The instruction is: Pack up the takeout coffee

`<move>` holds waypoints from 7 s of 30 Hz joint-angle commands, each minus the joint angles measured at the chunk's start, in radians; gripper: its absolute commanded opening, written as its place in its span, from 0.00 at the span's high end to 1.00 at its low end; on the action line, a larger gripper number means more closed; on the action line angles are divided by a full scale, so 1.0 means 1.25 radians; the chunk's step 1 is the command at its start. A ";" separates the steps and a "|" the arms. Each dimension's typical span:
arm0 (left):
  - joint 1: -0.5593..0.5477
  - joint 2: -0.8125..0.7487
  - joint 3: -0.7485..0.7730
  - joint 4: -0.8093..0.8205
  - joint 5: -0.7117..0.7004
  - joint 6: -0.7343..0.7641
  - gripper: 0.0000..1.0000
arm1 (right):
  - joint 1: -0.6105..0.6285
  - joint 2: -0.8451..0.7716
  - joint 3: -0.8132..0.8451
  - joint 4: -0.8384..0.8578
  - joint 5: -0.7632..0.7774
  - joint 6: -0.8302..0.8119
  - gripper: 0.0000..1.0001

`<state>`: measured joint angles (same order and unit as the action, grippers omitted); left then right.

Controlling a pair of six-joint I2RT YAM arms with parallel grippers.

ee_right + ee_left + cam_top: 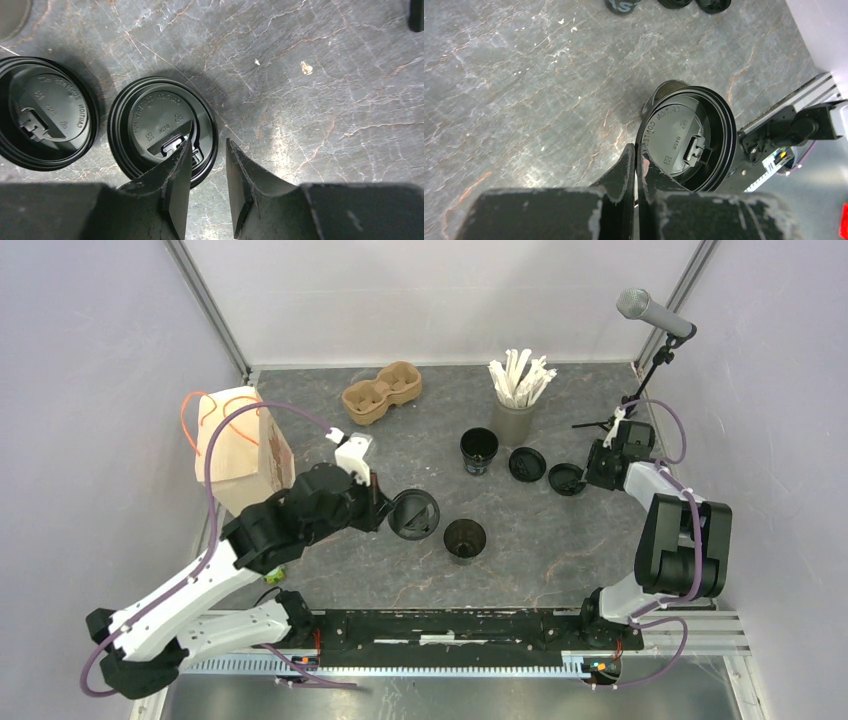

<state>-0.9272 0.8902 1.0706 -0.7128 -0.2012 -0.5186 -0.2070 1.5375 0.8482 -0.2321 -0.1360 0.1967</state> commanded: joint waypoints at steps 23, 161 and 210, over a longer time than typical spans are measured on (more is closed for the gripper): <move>-0.001 -0.134 -0.113 -0.038 0.014 0.081 0.98 | 0.069 -0.056 0.062 0.007 0.041 0.019 0.95; 0.005 -0.091 -0.314 0.704 0.337 -0.800 0.98 | 1.041 -0.642 -0.364 0.977 -0.093 -0.739 0.20; 0.290 0.024 -0.447 0.520 0.398 -0.315 0.12 | 0.978 -0.188 0.200 -0.415 0.190 -0.117 0.19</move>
<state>-0.5762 0.8928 0.5617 -0.1871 0.2497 -0.9108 1.0679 1.2778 1.0756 -0.7868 0.1852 0.0898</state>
